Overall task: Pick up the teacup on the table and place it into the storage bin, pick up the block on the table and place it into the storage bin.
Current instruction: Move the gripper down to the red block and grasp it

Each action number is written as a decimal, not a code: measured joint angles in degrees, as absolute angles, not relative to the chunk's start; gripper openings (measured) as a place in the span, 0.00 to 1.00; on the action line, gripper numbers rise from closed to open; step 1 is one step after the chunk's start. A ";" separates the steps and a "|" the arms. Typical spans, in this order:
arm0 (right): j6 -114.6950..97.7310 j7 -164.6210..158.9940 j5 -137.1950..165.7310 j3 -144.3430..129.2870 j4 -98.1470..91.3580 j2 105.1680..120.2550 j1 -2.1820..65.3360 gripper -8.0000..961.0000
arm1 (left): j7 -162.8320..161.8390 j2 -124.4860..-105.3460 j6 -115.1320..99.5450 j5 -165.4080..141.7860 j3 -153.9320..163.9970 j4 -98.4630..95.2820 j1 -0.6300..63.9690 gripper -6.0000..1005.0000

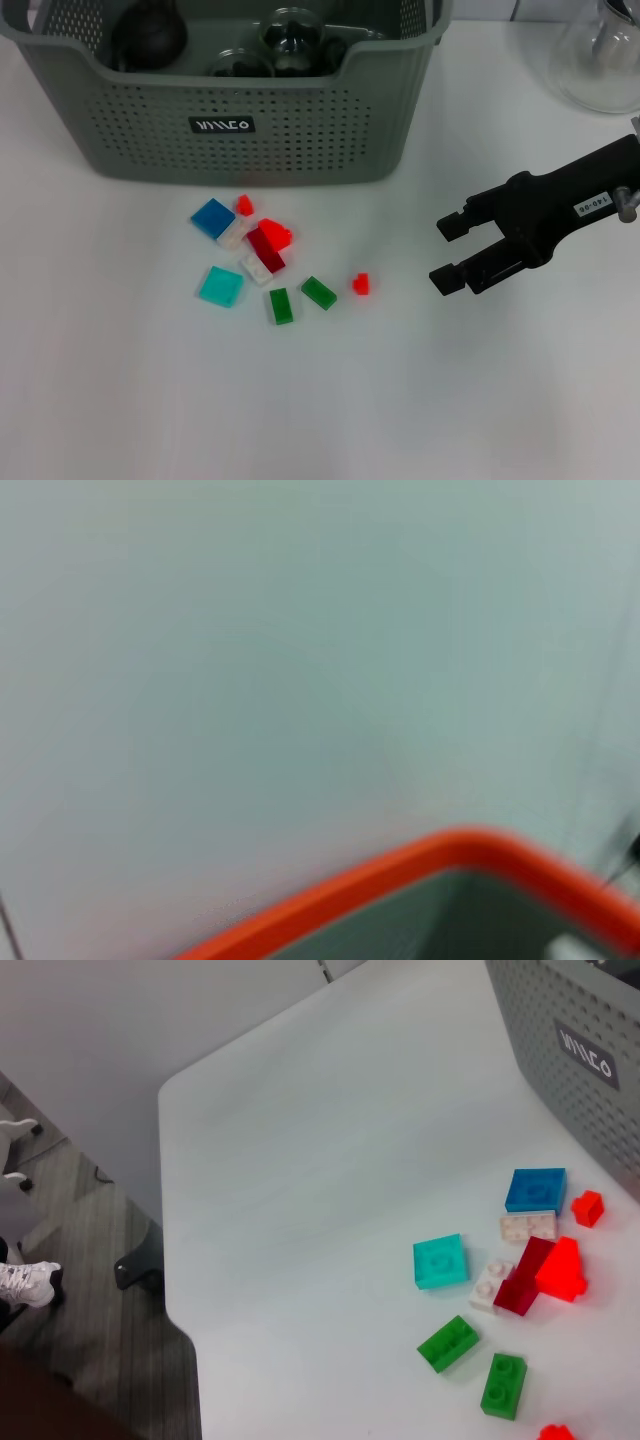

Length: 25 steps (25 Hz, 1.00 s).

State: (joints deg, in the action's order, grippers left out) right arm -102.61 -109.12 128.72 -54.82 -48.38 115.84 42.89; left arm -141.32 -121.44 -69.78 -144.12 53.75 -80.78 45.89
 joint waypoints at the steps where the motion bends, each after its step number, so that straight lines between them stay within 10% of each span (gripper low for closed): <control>1: -102.66 -108.80 128.73 -54.87 -48.37 115.79 42.89 0.95 | -140.10 -121.30 -71.81 -138.99 52.58 -83.84 43.93 0.84; 12: -104.01 -104.64 129.29 -55.46 -48.45 115.39 43.04 0.95 | -107.02 -121.60 -101.60 -95.98 45.12 -75.26 27.79 0.86; 25: -103.22 -103.62 132.62 -57.94 -48.45 116.18 44.69 0.95 | -79.37 -118.99 -105.50 -106.46 45.08 -47.05 24.26 0.86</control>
State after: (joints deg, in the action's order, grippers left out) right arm -103.22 -103.62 132.62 -57.94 -48.45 116.18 44.69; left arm -79.37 -118.99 -105.50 -106.46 45.08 -47.05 24.26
